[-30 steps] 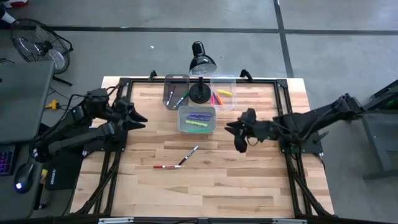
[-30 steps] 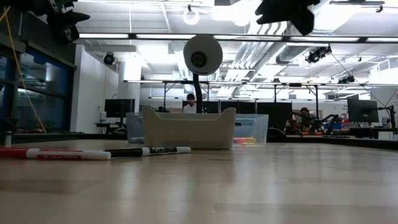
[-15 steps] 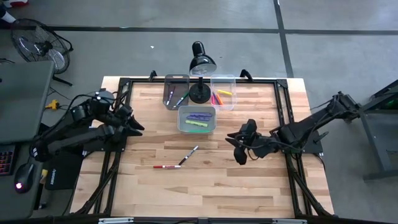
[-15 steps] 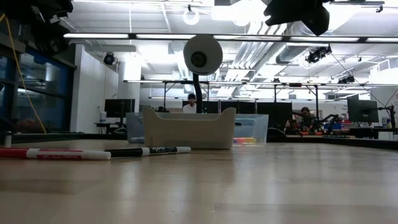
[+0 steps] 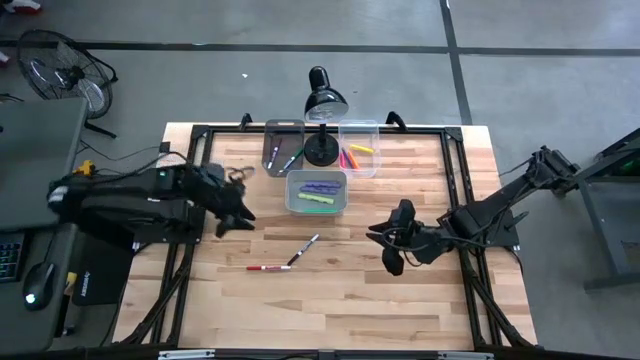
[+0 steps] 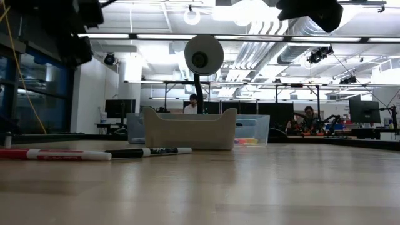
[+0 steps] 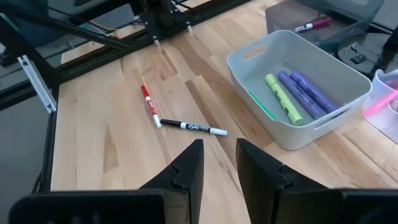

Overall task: Pick & Place Markers
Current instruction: Put the medium red marker into the black bin

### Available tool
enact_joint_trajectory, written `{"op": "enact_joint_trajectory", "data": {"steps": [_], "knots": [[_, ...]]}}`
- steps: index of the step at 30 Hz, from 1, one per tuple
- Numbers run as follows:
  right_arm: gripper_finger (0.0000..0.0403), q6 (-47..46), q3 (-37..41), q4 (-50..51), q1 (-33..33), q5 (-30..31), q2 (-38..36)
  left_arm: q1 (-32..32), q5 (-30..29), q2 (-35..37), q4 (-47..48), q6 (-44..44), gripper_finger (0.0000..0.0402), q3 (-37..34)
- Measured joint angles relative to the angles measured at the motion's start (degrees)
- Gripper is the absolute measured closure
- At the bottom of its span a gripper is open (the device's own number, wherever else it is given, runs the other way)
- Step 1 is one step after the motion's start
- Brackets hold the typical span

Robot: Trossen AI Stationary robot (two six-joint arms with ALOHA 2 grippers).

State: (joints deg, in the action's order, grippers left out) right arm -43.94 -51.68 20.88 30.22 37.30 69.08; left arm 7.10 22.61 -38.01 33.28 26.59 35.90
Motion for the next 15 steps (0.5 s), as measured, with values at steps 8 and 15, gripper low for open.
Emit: {"op": "enact_joint_trajectory", "data": {"steps": [8,15], "knots": [[0.032,3.47,0.02,-2.19,-0.75,-0.18,-0.05,-15.15,-14.3,-13.15,-2.31,6.01,0.0211,-0.02],[0.032,6.33,0.02,-1.71,-1.37,0.16,-0.97,-25.47,-18.96,-24.72,-5.86,13.39,0.0211,0.0]]}}
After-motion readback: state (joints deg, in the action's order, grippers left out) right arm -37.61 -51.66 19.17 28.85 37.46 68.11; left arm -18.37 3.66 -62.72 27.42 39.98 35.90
